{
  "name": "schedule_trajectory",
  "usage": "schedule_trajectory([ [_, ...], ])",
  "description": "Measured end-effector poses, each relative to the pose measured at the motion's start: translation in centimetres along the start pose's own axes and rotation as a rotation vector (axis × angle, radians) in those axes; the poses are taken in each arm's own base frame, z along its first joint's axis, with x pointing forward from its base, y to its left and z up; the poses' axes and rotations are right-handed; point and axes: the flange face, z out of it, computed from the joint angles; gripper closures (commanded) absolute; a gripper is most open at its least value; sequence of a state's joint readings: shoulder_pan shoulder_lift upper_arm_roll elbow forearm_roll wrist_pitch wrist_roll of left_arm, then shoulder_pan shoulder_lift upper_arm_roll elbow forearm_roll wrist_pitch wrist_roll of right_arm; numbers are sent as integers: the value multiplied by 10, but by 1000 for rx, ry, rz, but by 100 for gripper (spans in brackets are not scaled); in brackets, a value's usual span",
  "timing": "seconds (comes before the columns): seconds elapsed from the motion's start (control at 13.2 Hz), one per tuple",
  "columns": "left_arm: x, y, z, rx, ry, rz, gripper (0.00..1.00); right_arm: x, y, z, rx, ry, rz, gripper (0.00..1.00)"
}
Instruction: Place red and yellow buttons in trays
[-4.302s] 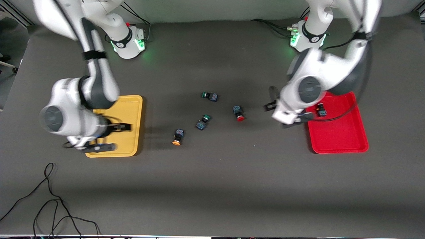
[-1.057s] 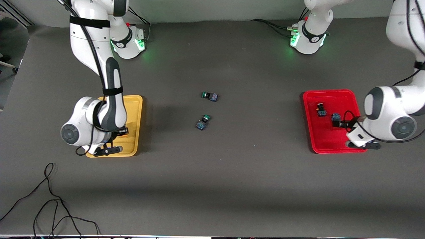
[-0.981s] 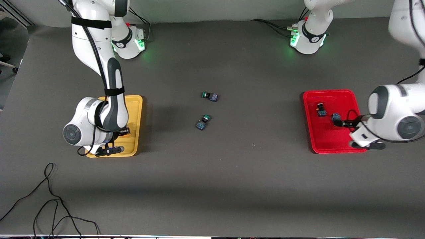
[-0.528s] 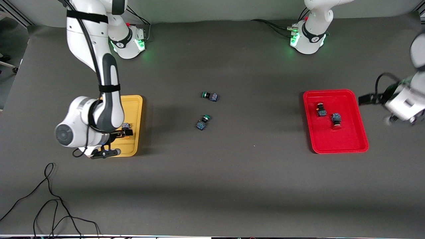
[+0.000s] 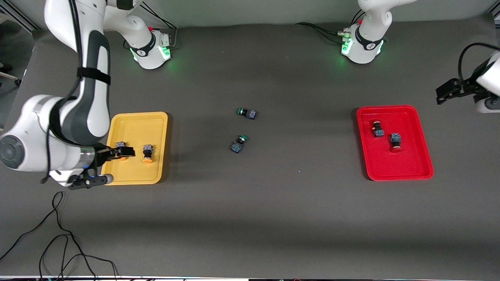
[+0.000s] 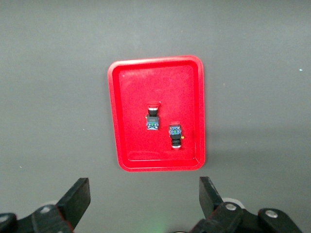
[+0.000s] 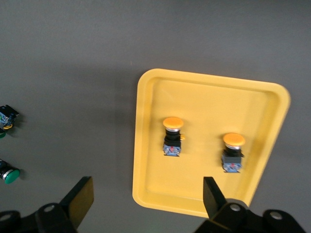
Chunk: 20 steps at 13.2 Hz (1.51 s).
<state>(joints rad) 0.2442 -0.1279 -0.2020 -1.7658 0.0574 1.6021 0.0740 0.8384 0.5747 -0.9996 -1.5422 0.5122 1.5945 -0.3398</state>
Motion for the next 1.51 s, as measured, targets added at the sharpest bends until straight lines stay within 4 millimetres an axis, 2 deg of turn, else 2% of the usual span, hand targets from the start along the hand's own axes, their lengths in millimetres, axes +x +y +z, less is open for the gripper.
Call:
schedule_trajectory([
  [0.23, -1, 6, -14, -3, -7, 22, 0, -21, -3, -48, -40, 48, 52, 0],
  [0.53, 2, 29, -7, -5, -35, 23, 0, -56, -27, -105, -51, 115, 110, 0],
  [0.68, 1, 38, -5, -3, -41, 21, 0, -68, -25, -122, -38, 140, 129, 0],
  [1.06, 0, 35, -4, -4, -53, 15, 0, -90, 10, -151, -17, 184, 154, 0],
  [1.51, 0, 34, -4, -4, -53, 13, 0, -116, 36, -158, -4, 195, 173, 0],
])
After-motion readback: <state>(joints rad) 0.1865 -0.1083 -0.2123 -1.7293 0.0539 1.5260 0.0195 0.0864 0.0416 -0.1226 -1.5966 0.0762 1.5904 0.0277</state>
